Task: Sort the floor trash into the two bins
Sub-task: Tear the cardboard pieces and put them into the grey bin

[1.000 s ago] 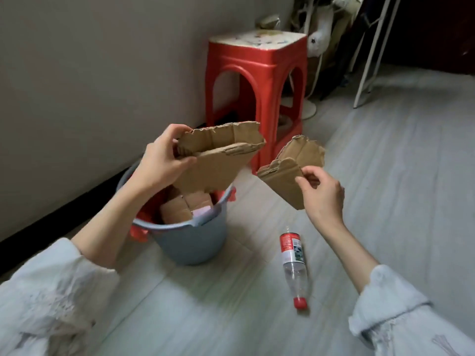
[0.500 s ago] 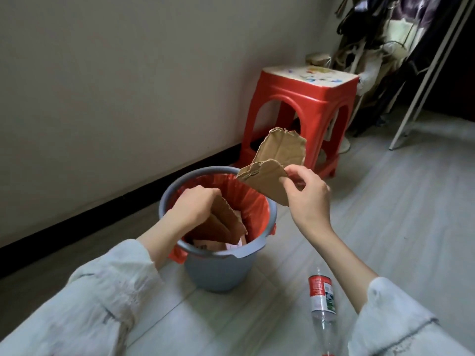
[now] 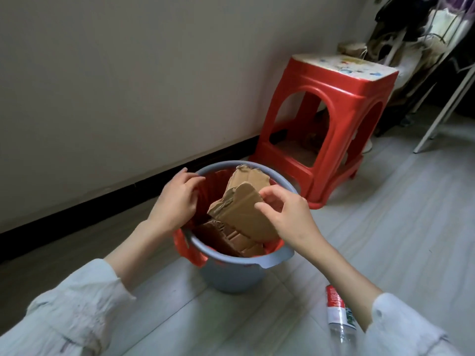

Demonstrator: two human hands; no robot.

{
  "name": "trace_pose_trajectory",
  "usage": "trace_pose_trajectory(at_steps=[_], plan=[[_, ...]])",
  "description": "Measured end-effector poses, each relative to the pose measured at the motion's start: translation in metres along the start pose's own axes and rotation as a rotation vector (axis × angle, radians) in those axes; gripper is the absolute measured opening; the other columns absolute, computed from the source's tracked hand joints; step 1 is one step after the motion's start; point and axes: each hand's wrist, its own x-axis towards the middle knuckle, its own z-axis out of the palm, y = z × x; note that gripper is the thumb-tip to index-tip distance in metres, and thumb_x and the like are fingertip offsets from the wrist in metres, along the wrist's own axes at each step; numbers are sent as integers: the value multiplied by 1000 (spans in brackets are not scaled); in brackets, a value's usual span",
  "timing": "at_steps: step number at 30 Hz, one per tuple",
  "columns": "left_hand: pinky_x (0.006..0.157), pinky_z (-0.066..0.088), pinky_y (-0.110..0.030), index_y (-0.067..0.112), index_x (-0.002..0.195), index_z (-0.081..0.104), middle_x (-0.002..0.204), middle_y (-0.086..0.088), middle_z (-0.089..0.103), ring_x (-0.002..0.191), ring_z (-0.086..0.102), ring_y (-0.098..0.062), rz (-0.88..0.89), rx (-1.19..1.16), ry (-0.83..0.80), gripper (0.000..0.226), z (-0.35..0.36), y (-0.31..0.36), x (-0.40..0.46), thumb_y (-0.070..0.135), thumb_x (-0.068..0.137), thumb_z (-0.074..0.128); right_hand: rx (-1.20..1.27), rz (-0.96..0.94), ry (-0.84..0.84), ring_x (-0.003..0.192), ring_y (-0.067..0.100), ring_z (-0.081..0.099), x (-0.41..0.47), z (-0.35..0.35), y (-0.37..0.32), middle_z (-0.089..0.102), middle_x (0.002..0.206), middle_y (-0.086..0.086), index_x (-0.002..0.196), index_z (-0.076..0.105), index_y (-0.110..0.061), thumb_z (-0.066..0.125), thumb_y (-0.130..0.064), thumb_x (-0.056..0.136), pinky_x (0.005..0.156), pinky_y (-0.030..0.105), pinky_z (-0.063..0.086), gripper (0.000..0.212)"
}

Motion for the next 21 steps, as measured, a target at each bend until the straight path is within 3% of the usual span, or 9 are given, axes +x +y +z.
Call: trace_pose_trajectory(at_steps=[3, 5, 8, 11, 17, 21], plan=[[108, 33, -36, 6, 120, 58, 125, -14, 54, 126, 44, -32, -30, -124, -27, 40, 6, -14, -16, -5, 82, 51, -53, -4, -23, 80, 13, 60, -1, 9, 1, 61, 79, -15, 85, 62, -26, 66, -19, 83, 80, 32, 49, 8], [108, 31, -30, 7, 128, 51, 136, -10, 44, 129, 41, -25, -90, -187, -46, 44, 8, -17, -23, -1, 85, 51, -10, 2, -51, 80, 13, 61, 2, 9, 2, 61, 78, -15, 80, 58, -27, 67, -17, 82, 80, 33, 49, 14], [110, 22, -26, 11, 147, 19, 156, -3, 10, 139, 22, -15, -199, -214, -145, 62, 12, -15, -23, 9, 91, 47, -148, -16, -200, 81, 15, 60, 0, 17, 5, 64, 82, -11, 81, 58, -29, 66, -22, 83, 80, 37, 49, 11], [115, 8, -24, 10, 148, 0, 157, -3, -10, 144, -1, -14, -217, -154, -260, 68, 15, -14, -21, 12, 94, 40, -460, -33, -299, 92, 26, 60, -1, 35, 11, 66, 92, 1, 92, 54, -24, 58, -27, 87, 74, 34, 44, 8], [118, 10, -33, 8, 148, 0, 157, -6, -10, 145, -4, -18, -221, -5, -281, 69, 11, -9, -21, 13, 91, 38, -707, -38, -518, 108, 32, 54, 20, 64, 17, 61, 112, 9, 103, 58, -18, 55, -19, 88, 76, 32, 39, 16], [118, 10, -38, 8, 148, 1, 157, -6, -8, 145, -5, -18, -225, 60, -283, 69, 12, -9, -22, 15, 91, 37, -839, -49, -658, 115, 31, 54, 31, 88, 18, 59, 121, 14, 111, 63, -11, 54, -16, 88, 86, 33, 43, 25]])
